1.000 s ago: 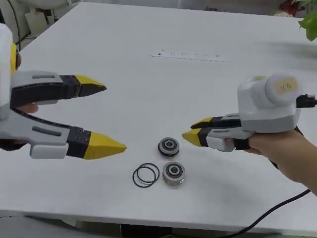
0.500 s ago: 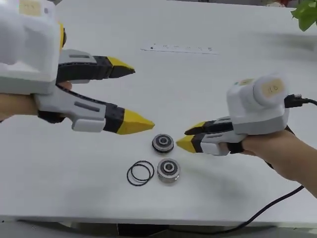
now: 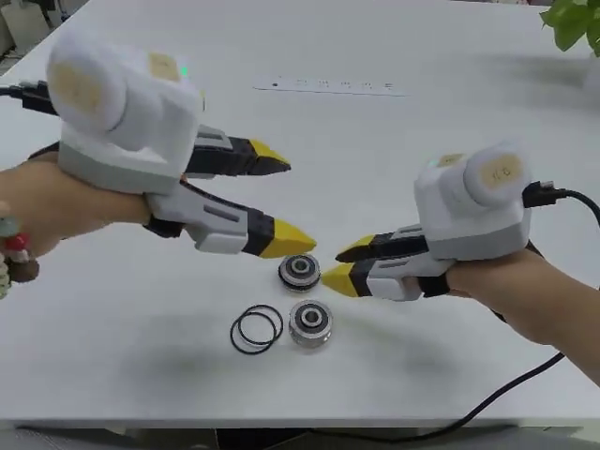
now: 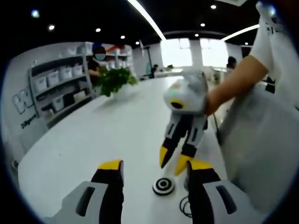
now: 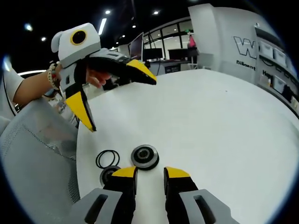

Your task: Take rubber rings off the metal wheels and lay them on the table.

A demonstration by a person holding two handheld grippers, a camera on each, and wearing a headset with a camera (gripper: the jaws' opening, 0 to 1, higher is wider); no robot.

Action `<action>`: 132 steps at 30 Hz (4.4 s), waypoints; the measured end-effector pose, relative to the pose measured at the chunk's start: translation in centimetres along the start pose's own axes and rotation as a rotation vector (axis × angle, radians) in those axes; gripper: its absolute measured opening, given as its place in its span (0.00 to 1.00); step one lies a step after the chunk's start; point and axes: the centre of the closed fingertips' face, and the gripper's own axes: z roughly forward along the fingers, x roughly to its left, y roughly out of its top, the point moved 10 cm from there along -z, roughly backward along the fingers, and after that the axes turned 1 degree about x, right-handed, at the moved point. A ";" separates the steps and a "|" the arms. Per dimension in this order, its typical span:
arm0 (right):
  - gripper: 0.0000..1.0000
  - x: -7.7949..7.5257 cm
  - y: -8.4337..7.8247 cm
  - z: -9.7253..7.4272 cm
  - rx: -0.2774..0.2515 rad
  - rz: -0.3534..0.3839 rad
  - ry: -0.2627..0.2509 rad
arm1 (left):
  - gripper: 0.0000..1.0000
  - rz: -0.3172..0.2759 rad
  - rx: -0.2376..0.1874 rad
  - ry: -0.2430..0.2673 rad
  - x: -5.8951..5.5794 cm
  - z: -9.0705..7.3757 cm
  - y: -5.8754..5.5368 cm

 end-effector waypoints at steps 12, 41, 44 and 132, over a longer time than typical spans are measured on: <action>0.20 0.1 -0.1 0.4 0.012 -0.013 0.004 | 0.38 -0.075 0.036 0.059 -0.6 1.8 -4.1; 0.22 0.5 -0.2 1.0 0.035 -0.059 -0.004 | 0.15 -0.134 0.092 0.022 -1.7 3.6 -5.6; 0.22 0.5 -0.2 1.1 0.033 -0.062 -0.007 | 0.15 -0.136 0.081 0.024 -1.5 3.7 -5.6; 0.00 -0.4 0.0 0.6 -0.018 0.362 -0.012 | 0.15 -0.127 0.059 0.019 -2.2 3.7 -5.6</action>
